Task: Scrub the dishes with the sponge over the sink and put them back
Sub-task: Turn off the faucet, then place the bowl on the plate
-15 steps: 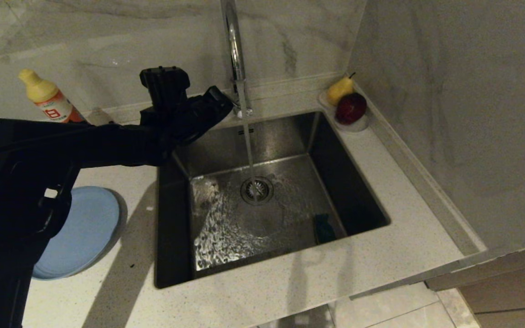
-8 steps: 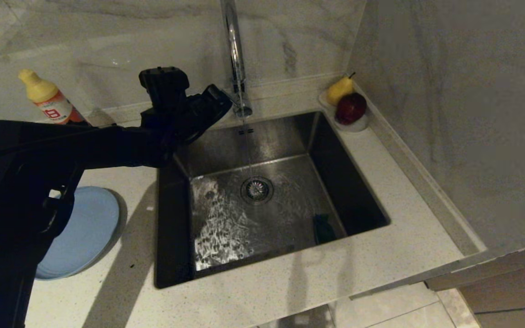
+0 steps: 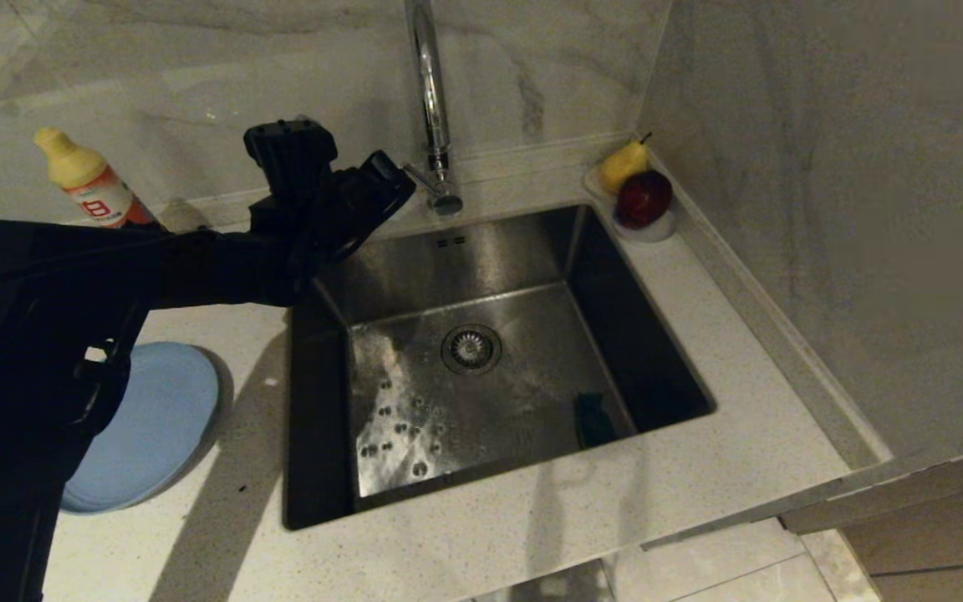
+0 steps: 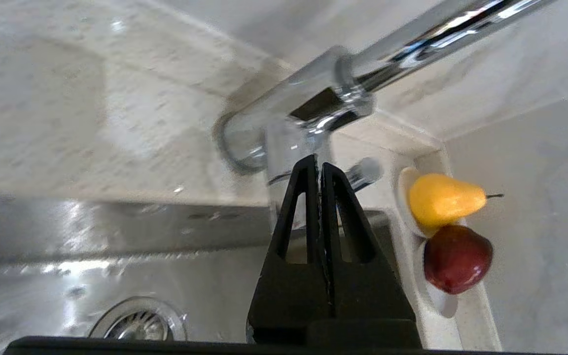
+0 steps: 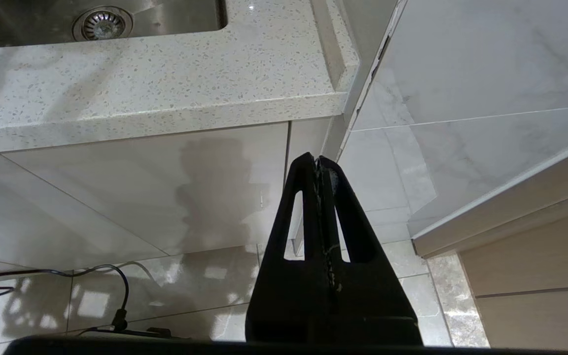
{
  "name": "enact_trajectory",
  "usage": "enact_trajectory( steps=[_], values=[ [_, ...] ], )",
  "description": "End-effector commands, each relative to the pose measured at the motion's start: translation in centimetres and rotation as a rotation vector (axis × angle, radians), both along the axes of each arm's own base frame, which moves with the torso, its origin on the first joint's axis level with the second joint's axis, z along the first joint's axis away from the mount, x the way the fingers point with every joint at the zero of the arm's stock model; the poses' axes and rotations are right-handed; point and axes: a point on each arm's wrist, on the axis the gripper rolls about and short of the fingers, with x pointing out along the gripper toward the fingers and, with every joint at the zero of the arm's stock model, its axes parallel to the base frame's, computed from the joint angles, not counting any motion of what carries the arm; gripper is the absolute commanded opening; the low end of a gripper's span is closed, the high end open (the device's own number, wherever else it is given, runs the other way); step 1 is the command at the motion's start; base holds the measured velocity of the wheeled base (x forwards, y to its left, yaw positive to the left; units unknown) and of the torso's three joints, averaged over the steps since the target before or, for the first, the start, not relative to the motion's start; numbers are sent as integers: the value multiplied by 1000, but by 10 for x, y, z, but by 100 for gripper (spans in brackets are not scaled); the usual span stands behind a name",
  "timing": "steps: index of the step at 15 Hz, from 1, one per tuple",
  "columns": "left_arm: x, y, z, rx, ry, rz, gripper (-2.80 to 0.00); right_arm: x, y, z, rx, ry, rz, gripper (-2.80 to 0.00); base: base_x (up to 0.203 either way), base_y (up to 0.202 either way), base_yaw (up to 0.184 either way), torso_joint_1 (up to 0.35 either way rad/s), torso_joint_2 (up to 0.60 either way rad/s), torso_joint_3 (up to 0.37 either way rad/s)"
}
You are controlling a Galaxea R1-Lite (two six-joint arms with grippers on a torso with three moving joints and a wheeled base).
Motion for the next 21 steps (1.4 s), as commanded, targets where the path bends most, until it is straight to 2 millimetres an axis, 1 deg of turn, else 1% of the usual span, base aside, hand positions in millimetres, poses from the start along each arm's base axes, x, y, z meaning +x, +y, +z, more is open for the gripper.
enact_trajectory(
  steps=[1, 2, 5, 7, 9, 10, 11, 13, 14, 17, 18, 20, 21],
  values=[
    [-13, 3, 13, -9, -5, -1, -280, 0, 0, 0, -1, -2, 1, -280, 0, 0, 0, 0, 0, 0],
    [-25, 4, 21, -10, -10, -6, -280, 0, 0, 0, -1, -2, 1, -280, 0, 0, 0, 0, 0, 0],
    [-76, 2, 53, -5, -33, -43, -280, 0, 0, 0, -1, -2, 1, -280, 0, 0, 0, 0, 0, 0],
    [-115, 9, 64, 37, -37, -47, -280, 0, 0, 0, -1, -2, 1, -280, 0, 0, 0, 0, 0, 0],
    [-154, 21, 74, 112, -66, 2, -280, 0, 0, 0, -1, -2, 1, -280, 0, 0, 0, 0, 0, 0],
    [-171, 28, 73, 163, -63, 73, -280, 0, 0, 0, -1, -2, 1, -280, 0, 0, 0, 0, 0, 0],
    [-185, 35, 67, 211, -44, 157, -280, 0, 0, 0, -1, -2, 1, -280, 0, 0, 0, 0, 0, 0],
    [-219, 53, 55, 307, -8, 328, -280, 0, 0, 0, -1, -2, 1, -280, 0, 0, 0, 0, 0, 0],
    [-240, 64, 52, 322, -5, 391, -280, 0, 0, 0, -1, -2, 1, -280, 0, 0, 0, 0, 0, 0],
    [-312, 93, 49, 311, -55, 495, -280, 0, 0, 0, 0, -2, 1, -280, 0, 0, 0, 0, 0, 0],
    [-336, 102, 42, 304, -67, 529, -280, 0, 0, 0, -1, -2, 1, -280, 0, 0, 0, 0, 0, 0],
    [-380, 118, 17, 297, -80, 594, -280, 0, 0, 0, -1, -2, 1, -280, 0, 0, 0, 0, 0, 0],
    [-400, 125, 1, 301, -85, 625, -280, 0, 0, 0, -1, -2, 1, -280, 0, 0, 0, 0, 0, 0]
  ],
)
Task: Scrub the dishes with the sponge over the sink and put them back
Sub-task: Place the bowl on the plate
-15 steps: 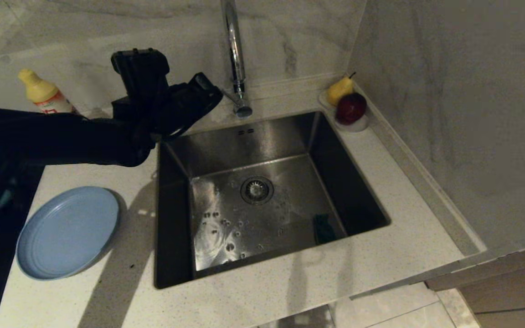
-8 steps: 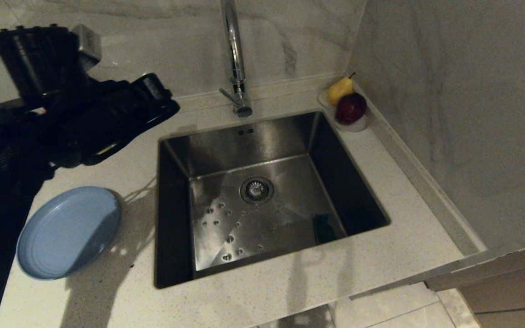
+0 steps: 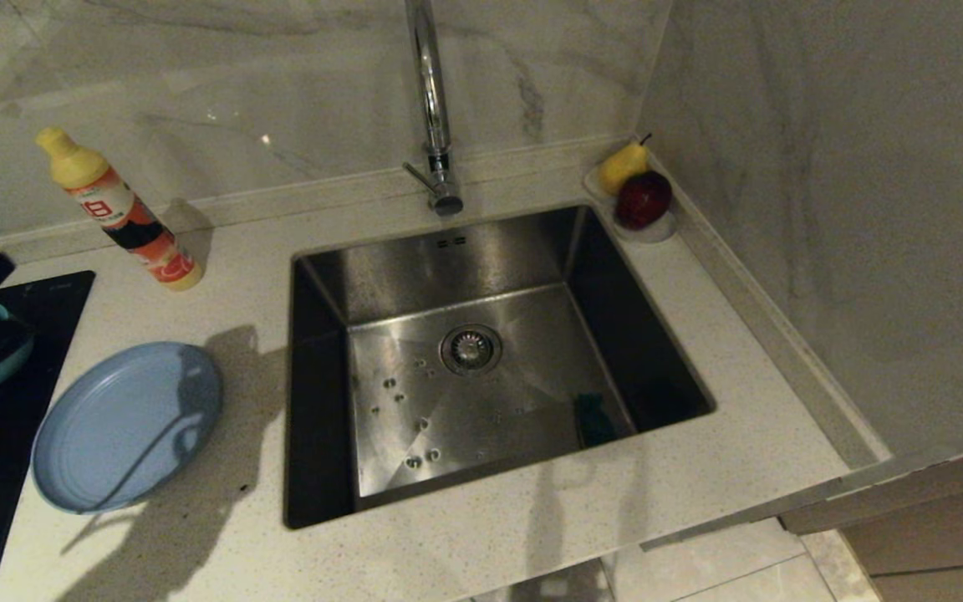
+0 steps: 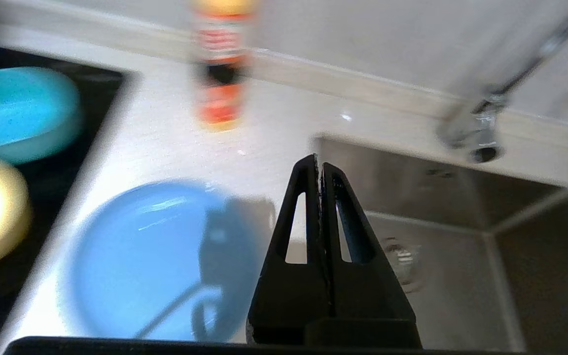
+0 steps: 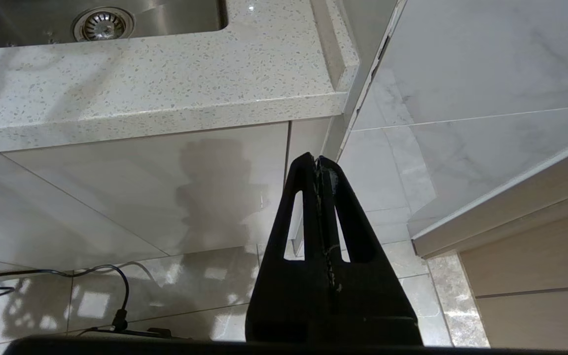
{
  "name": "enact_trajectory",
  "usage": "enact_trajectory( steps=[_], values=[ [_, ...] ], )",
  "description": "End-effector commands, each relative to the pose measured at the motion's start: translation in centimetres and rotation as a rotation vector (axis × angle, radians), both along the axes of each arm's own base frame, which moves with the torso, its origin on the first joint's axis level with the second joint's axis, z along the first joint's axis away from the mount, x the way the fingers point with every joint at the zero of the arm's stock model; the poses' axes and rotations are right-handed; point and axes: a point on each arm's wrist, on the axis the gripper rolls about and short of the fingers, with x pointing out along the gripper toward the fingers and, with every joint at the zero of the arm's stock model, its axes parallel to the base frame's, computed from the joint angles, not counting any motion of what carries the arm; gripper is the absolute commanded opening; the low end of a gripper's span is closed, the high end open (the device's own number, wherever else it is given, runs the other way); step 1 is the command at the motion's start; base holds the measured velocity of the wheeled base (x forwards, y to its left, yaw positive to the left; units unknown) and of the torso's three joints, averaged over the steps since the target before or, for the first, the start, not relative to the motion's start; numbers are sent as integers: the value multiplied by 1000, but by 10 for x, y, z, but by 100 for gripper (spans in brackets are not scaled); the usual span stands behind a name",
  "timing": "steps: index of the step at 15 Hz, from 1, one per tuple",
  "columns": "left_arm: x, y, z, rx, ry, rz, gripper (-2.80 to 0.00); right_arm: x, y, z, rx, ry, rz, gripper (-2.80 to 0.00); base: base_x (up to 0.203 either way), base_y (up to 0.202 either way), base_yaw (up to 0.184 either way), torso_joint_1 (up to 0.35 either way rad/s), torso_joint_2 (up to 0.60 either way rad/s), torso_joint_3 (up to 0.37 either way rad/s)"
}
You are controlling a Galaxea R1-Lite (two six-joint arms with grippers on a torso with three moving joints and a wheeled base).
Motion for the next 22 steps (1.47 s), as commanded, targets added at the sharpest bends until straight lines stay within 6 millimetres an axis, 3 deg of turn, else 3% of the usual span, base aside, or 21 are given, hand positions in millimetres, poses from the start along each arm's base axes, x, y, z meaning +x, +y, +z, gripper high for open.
enact_trajectory(
  steps=[1, 4, 7, 11, 13, 16, 17, 22],
  values=[
    [-70, 21, -30, -15, -115, 66, -280, 0, 0, 0, -1, -2, 1, -280, 0, 0, 0, 0, 0, 0],
    [-101, 29, -69, 20, -133, 173, -280, 0, 0, 0, 0, -2, 1, -280, 0, 0, 0, 0, 0, 0],
    [-113, 31, -86, 67, -132, 278, -280, 0, 0, 0, -1, -2, 1, -280, 0, 0, 0, 0, 0, 0],
    [-126, 29, -146, 186, -68, 228, -280, 0, 0, 0, -1, 0, 1, -280, 0, 0, 0, 0, 0, 0],
    [-130, 28, -156, 210, -32, 187, -280, 0, 0, 0, -1, -2, 1, -280, 0, 0, 0, 0, 0, 0],
    [-140, 23, -176, 404, -6, -21, -280, 0, 0, 0, -1, -3, 1, -280, 0, 0, 0, 0, 0, 0],
    [-139, 22, -181, 412, 25, -100, -280, 0, 0, 0, 0, -1, 0, -280, 0, 0, 0, 0, 0, 0],
    [-137, 21, -192, 363, 124, -167, -280, 0, 0, 0, 0, -2, 0, -280, 0, 0, 0, 0, 0, 0]
  ],
)
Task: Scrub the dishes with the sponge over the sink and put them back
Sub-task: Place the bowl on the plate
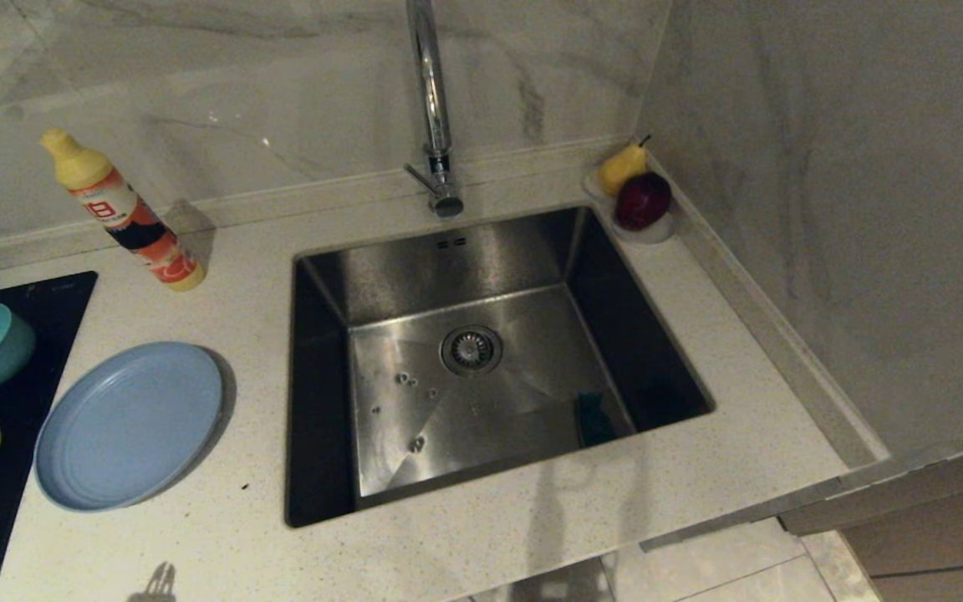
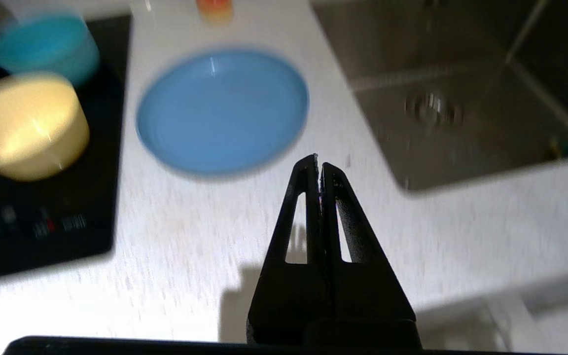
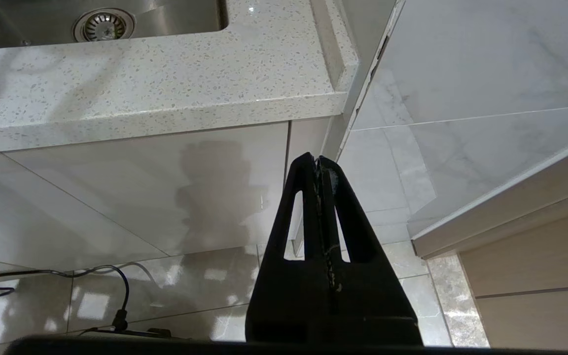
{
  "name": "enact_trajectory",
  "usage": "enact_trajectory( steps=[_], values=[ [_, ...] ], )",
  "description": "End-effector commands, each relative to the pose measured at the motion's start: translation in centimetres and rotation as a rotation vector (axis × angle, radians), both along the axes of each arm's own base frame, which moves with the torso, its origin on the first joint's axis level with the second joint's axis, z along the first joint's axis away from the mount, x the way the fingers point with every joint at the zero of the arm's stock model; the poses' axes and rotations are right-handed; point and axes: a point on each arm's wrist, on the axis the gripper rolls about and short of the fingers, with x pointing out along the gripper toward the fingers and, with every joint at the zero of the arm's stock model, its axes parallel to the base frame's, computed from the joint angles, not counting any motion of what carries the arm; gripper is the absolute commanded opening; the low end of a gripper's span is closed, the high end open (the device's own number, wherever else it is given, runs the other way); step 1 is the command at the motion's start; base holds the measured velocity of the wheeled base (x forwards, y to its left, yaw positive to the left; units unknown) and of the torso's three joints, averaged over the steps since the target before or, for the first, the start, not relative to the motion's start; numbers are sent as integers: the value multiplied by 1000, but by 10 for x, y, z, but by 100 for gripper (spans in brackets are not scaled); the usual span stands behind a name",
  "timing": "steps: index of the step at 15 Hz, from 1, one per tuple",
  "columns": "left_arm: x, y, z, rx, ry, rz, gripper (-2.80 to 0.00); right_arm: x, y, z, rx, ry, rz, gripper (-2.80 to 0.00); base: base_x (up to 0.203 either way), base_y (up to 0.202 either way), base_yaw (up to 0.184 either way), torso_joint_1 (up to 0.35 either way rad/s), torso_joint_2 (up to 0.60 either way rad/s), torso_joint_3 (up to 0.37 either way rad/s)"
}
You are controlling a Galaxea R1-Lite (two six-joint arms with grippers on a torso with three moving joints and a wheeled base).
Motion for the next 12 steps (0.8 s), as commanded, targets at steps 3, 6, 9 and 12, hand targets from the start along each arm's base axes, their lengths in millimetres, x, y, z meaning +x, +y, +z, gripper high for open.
enact_trajectory(
  steps=[3, 6, 9, 12],
  values=[
    [4, 0, -14, -27, 70, 1, -280, 0, 0, 0, -1, -2, 0, -280, 0, 0, 0, 0, 0, 0],
    [3, 0, -12, -18, 46, 0, -280, 0, 0, 0, 0, -2, 1, -280, 0, 0, 0, 0, 0, 0],
    [-12, 1, 35, -18, -114, 39, -280, 0, 0, 0, 0, -2, 1, -280, 0, 0, 0, 0, 0, 0],
    [-44, 3, 100, 34, -198, 163, -280, 0, 0, 0, -1, -2, 0, -280, 0, 0, 0, 0, 0, 0]
  ],
)
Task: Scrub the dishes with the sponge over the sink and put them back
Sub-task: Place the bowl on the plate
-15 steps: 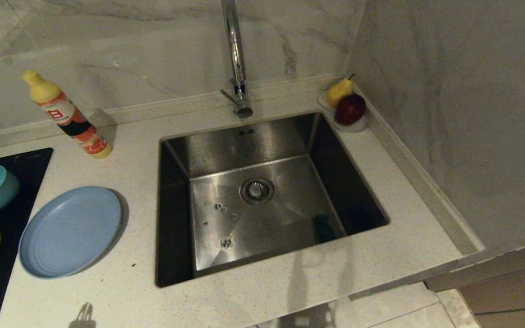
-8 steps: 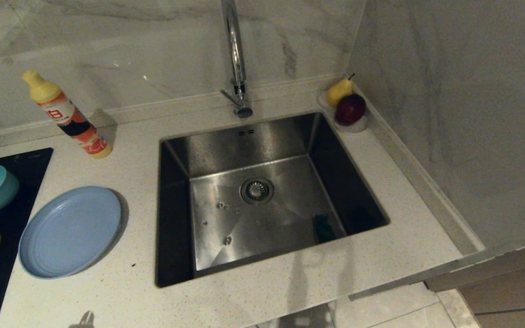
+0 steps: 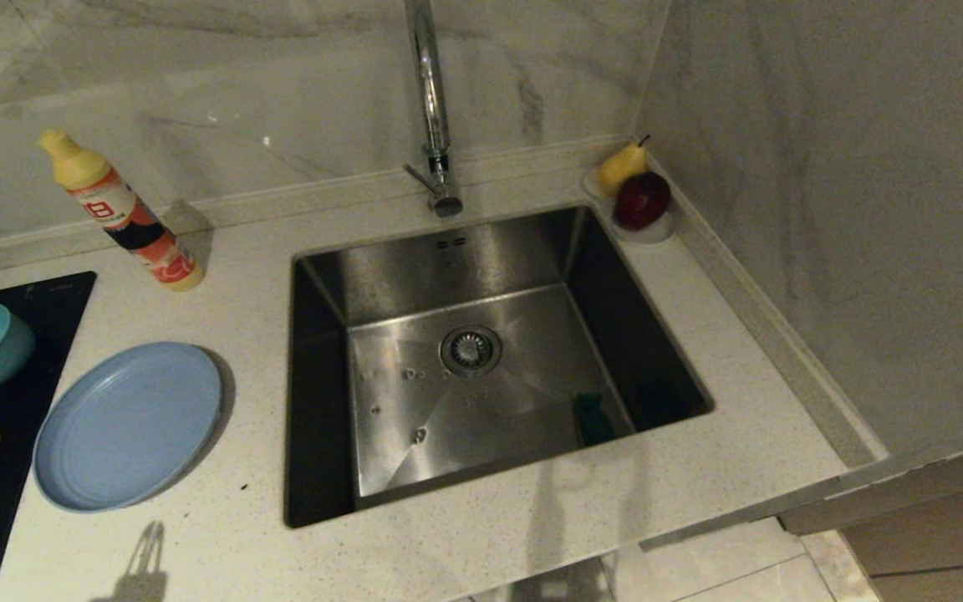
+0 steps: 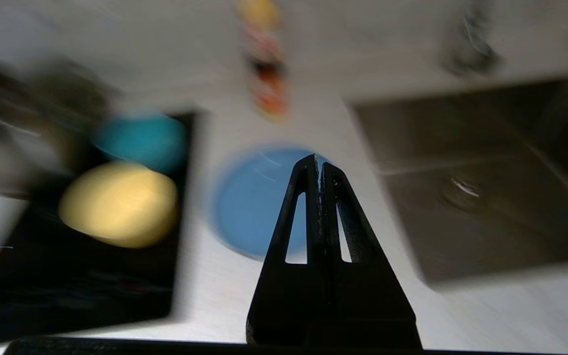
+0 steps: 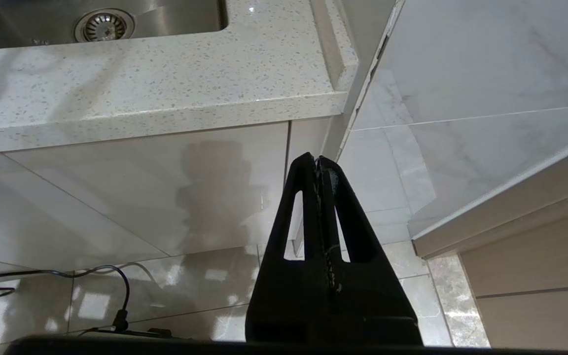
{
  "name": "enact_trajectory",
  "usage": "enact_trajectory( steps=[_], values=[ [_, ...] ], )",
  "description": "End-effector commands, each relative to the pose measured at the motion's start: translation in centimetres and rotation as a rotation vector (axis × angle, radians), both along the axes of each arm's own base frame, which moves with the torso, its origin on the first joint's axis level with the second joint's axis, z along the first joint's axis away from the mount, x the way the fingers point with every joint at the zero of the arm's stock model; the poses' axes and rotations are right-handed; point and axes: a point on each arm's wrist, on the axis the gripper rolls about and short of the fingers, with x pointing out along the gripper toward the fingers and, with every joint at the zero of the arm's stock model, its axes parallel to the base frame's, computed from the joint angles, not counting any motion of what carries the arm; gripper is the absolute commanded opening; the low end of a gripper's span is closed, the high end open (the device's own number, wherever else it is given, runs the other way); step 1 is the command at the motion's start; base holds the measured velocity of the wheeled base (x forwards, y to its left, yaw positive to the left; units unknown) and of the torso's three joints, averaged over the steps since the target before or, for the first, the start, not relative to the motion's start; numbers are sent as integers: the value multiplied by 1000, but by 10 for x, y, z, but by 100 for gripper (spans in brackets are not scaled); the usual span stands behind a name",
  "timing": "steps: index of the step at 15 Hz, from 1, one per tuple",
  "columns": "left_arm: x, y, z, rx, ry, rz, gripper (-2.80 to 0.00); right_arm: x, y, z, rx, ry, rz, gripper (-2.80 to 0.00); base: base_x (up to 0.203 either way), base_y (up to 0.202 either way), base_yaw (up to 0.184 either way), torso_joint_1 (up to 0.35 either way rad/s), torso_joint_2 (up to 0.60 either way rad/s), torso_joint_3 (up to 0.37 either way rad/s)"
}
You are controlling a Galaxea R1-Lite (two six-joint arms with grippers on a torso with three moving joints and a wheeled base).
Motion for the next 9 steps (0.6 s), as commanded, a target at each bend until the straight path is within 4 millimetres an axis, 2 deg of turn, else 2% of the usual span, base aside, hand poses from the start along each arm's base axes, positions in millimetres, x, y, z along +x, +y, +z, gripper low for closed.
enact_trajectory(
  steps=[1, 5, 6, 7, 9],
  values=[
    [-7, 1, 45, 32, 19, 86, -280, 0, 0, 0, -1, 0, 0, -280, 0, 0, 0, 0, 0, 0],
    [43, 4, 137, 30, 125, 213, -280, 0, 0, 0, -1, -2, 1, -280, 0, 0, 0, 0, 0, 0],
    [61, 5, 153, 28, 161, 251, -280, 0, 0, 0, -1, -2, 1, -280, 0, 0, 0, 0, 0, 0],
    [84, 6, 162, 29, 212, 283, -280, 0, 0, 0, -1, -2, 0, -280, 0, 0, 0, 0, 0, 0],
    [132, 8, 167, 19, 327, 337, -280, 0, 0, 0, -1, -2, 1, -280, 0, 0, 0, 0, 0, 0]
  ],
)
